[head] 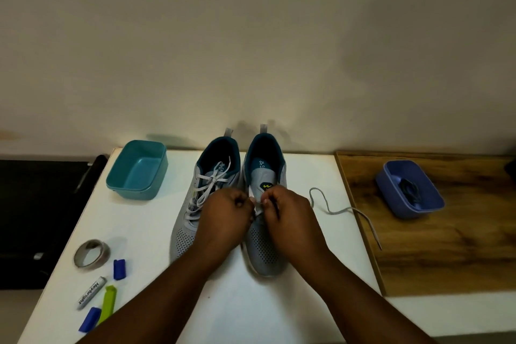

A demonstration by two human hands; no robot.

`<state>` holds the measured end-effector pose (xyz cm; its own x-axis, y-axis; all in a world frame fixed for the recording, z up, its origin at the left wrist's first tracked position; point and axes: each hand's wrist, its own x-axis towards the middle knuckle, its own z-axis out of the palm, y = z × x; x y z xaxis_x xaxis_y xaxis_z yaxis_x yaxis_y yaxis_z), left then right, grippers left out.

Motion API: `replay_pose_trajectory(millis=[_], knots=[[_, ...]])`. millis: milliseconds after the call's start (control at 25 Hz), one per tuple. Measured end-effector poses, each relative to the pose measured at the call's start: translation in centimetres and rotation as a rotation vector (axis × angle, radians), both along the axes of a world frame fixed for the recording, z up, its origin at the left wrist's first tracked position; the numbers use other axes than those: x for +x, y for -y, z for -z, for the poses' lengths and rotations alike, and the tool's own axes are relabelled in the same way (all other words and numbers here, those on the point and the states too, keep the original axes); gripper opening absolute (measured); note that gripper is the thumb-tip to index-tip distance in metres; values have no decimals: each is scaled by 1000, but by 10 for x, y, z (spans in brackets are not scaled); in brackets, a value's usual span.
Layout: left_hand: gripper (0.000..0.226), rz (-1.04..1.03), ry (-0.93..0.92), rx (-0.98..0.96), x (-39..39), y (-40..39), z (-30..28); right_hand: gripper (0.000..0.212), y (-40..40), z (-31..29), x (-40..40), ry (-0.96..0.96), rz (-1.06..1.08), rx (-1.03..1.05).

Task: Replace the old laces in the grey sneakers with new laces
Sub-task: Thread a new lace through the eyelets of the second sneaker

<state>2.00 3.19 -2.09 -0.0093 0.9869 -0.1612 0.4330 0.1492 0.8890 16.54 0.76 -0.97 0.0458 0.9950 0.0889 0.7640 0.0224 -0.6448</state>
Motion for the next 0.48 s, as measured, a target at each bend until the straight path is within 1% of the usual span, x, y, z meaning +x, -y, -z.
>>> replay_pose_trajectory(millis=[80, 120, 360, 400, 440, 480], knots=[[21, -56, 192, -118, 1, 2, -1, 15, 2, 2, 2, 48, -40, 12], [18, -71, 252, -154, 2, 2, -1, 17, 1, 3, 4, 73, -65, 23], [14, -60, 306, -186, 0, 1, -2, 13, -4, 1, 6, 201, -143, -49], [14, -56, 306, -190, 0, 2, -3, 11, -3, 1, 6, 183, -132, -47], [15, -49, 305, -191, 0, 2, -3, 11, -2, 0, 6, 125, -105, -38], [15, -38, 299, -188, 0, 2, -4, 19, 0, -1, 5, 52, -74, -29]])
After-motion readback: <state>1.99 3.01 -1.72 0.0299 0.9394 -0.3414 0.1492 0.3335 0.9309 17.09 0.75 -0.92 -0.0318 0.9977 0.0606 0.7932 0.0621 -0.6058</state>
